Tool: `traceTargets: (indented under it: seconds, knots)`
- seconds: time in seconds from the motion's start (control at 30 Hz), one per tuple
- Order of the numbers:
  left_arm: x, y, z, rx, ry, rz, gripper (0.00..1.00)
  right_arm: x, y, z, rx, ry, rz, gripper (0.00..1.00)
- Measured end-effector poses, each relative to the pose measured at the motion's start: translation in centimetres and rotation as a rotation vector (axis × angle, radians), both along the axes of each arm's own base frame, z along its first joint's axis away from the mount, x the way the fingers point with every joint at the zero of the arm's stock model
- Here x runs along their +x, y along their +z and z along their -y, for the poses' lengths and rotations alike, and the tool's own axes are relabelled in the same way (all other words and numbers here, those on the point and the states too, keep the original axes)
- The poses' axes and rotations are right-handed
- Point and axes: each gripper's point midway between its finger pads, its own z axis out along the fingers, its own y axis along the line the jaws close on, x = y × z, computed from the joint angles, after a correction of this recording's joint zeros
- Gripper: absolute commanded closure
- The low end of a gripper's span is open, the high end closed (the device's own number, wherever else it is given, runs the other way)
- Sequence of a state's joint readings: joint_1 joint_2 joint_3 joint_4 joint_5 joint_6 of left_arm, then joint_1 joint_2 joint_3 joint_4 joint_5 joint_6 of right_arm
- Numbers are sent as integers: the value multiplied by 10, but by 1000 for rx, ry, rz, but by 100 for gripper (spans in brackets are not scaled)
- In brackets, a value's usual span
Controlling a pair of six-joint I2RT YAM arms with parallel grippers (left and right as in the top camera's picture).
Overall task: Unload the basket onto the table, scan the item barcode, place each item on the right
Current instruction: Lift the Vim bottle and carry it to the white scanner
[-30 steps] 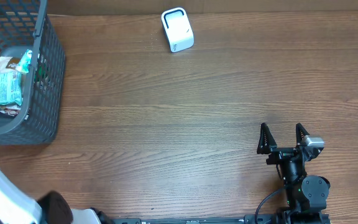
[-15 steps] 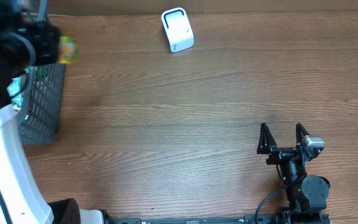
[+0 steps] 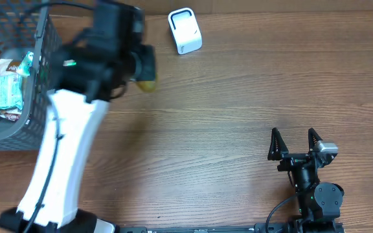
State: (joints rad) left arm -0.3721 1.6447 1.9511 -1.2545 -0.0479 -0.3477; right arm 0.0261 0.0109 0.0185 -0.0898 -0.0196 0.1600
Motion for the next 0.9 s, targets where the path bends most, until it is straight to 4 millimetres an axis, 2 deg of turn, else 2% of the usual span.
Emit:
traceTargets:
  seconds: [0.13,0.17,0.3,0.5,0.63,0.7,0.9]
  knots:
    - [6,-31,33,5,-17,-34,61,0,0,0,0,0,0,0]
    - [8,-45,48,7,-33,-48,61,0,0,0,0,0,0,0]
    - [11,-76,91,19,-92,-77,61,0,0,0,0,0,0,0]
    - [16,-110,141,13,-153,-86,61,0,0,0,0,0,0,0]
    - [19,-131,161,4,-156,-100,60,0,0,0,0,0,0,0]
    - [18,-138,164,2,-147,-113,60,0,0,0,-1,0,0,0]
    - [20,-147,174,-22,-118,-123,58,0,0,0,0,0,0,0]
